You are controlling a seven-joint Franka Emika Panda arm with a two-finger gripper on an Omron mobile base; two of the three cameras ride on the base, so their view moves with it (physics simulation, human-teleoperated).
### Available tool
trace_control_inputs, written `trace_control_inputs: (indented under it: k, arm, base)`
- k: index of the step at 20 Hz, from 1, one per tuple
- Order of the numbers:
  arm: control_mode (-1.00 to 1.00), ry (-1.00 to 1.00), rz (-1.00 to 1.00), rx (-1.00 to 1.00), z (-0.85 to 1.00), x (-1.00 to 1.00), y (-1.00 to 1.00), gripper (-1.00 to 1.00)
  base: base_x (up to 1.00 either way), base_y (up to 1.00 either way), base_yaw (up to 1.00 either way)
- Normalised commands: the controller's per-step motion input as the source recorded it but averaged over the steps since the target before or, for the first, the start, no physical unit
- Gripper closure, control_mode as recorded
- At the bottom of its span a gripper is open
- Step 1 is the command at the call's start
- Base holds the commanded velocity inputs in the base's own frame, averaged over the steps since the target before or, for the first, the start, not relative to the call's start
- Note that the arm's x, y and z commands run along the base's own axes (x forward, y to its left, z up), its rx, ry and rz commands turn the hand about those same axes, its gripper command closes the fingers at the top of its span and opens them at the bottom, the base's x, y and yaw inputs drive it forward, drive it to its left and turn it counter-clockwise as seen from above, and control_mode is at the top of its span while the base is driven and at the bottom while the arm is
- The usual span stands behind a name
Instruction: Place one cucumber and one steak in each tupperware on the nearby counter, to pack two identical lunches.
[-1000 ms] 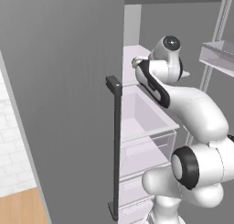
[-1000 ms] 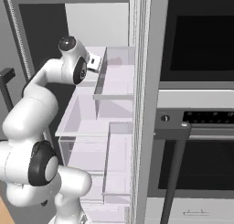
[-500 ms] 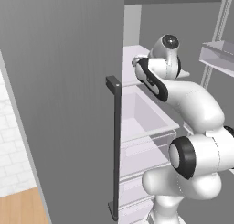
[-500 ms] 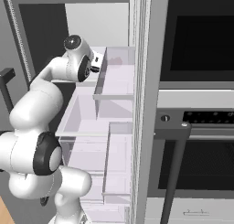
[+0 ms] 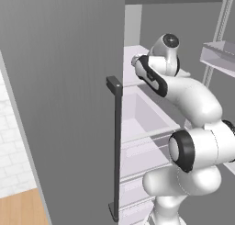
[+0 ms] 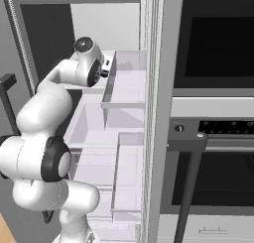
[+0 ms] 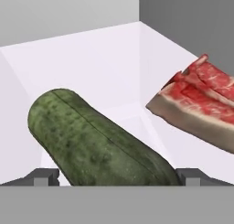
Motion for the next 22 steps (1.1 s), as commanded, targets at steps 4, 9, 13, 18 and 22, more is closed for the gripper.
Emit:
trace_control_inputs:
  k: [4,9,13,18,22]
  arm:
    - [-1.0,0.0,0.09,-0.03,-0.18,0.11,0.0,-1.0]
    - [-1.0,0.0,0.13,-0.07,-0.19,0.0,0.04,-1.0]
    - [-1.0,0.0,0.16,-0.08,-0.06,0.0,0.09,-1.0]
    - [-1.0,0.0,0.17,-0.05,-0.03,0.1,0.01,-1.0]
    - [-1.0,0.0,0.18,-0.04,-0.12,0.16,0.01,1.0]
  base:
    - [0.0,0.0,0.0]
    - [0.0,0.0,0.0]
    - [0.0,0.0,0.0]
    - [0.0,0.0,0.0]
    - [0.0,0.0,0.0]
